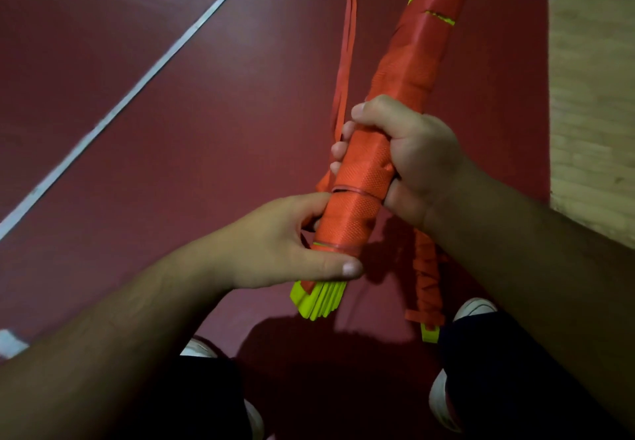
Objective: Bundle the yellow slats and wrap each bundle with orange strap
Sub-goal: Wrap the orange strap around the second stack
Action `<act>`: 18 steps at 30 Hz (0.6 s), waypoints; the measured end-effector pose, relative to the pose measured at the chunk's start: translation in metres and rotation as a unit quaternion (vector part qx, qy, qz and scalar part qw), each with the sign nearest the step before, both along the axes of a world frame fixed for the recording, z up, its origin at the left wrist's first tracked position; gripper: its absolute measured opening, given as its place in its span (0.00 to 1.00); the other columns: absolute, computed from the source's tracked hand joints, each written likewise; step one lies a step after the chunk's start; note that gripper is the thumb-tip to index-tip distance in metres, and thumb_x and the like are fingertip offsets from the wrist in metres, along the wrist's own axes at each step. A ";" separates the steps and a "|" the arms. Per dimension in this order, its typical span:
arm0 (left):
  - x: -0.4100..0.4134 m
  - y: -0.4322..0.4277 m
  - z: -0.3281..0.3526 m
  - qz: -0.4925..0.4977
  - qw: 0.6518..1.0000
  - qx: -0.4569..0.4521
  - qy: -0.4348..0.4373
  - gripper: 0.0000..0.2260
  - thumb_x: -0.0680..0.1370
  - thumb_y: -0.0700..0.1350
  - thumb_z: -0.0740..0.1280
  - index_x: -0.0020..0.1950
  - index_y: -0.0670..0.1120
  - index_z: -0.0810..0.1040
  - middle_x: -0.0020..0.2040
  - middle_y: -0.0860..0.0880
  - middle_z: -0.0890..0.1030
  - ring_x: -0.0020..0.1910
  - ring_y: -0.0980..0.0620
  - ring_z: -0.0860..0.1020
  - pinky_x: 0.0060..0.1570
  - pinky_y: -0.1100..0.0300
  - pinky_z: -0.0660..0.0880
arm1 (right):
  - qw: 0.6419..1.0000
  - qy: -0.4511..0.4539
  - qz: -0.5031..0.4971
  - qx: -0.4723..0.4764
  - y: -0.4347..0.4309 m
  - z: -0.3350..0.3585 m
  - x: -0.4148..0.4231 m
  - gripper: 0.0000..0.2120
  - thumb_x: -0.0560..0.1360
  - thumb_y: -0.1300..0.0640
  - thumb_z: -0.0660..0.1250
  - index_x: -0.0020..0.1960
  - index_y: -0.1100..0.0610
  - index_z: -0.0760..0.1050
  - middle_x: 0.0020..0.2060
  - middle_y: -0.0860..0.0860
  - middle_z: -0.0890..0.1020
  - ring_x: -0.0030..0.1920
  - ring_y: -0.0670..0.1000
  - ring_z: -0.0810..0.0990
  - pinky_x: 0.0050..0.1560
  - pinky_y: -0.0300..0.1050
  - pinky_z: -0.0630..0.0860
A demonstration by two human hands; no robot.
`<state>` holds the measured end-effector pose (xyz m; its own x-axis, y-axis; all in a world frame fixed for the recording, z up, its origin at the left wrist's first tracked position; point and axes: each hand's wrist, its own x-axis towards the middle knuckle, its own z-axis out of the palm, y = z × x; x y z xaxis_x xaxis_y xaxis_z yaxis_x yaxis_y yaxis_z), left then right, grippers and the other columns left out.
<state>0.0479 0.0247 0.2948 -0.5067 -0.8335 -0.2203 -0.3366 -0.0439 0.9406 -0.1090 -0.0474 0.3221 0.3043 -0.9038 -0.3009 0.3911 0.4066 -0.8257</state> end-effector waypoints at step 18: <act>-0.007 0.005 0.000 0.020 0.999 -0.022 -0.014 0.22 0.66 0.57 0.75 0.42 0.42 0.71 0.33 0.52 0.71 0.31 0.56 0.69 0.32 0.60 0.67 | 0.999 -0.004 -0.021 0.048 0.006 -0.001 0.005 0.08 0.76 0.59 0.69 0.52 0.60 0.74 0.34 0.54 0.78 0.30 0.51 0.80 0.36 0.49 0.81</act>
